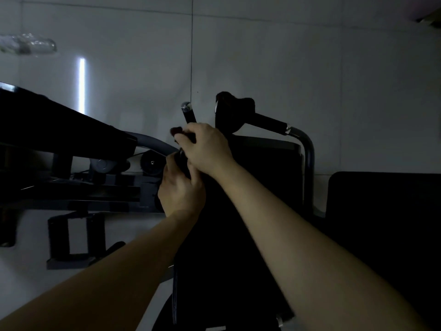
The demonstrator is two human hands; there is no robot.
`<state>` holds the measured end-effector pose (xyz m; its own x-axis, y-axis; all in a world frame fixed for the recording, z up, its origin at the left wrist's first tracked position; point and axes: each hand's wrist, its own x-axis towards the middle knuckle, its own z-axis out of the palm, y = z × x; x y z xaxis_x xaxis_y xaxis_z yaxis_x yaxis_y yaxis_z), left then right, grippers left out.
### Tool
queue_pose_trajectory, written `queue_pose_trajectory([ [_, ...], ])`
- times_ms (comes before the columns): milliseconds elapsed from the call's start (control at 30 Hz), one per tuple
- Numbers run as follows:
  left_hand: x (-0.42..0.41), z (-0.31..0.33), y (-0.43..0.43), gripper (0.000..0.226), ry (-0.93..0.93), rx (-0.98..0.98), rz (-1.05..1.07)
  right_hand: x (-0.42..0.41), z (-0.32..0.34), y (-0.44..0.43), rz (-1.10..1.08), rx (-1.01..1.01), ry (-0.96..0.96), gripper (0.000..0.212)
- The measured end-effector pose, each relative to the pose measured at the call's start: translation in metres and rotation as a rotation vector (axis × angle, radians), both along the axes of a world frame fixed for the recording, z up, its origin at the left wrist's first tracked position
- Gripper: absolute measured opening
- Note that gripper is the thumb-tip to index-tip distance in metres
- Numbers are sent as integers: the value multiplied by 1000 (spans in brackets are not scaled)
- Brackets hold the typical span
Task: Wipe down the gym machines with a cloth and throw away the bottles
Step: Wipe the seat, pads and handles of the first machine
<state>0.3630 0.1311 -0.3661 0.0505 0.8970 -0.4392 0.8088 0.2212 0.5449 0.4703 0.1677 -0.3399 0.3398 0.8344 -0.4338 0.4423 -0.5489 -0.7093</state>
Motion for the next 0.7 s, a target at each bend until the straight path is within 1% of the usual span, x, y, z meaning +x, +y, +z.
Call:
queue_pose_trajectory([
  [33,0,1,0,37,-4,-3,3,14,-2,-5,33,-36,30,29],
  [67,1,2,0,38,-12,-8,2,31,-8,-11,53,-93,17,30],
  [167,-2,3,2,38,-38,-38,1,94,-31,-43,-3,-313,-171,38],
  [233,-1,2,2,37,-41,-47,11,114,-36,-60,-80,-413,-226,42],
  [300,-1,3,1,38,-33,-49,17,104,-33,-61,-84,-421,-295,46],
  [367,0,2,0,40,-24,-34,9,78,-26,-47,-72,-358,-420,49],
  [400,0,2,0,41,-15,-20,10,63,-20,-36,-69,-319,-428,48],
  [433,1,1,0,41,-5,-6,10,49,-16,-23,-74,-287,-386,48],
  [467,2,1,-1,42,9,7,9,36,-16,-8,-85,-266,-298,48],
  [533,3,0,-1,39,35,22,11,13,-15,18,-85,-215,-61,46],
  [567,2,0,-1,37,38,23,10,3,-13,25,-64,-179,34,42],
  [600,2,-1,-2,38,33,25,5,-5,-10,26,-13,-152,74,39],
  [633,1,-2,-2,41,26,28,-6,-10,-6,24,72,-127,50,38],
  [700,0,-2,-1,53,24,28,-26,-9,-2,12,232,-126,-70,29],
])
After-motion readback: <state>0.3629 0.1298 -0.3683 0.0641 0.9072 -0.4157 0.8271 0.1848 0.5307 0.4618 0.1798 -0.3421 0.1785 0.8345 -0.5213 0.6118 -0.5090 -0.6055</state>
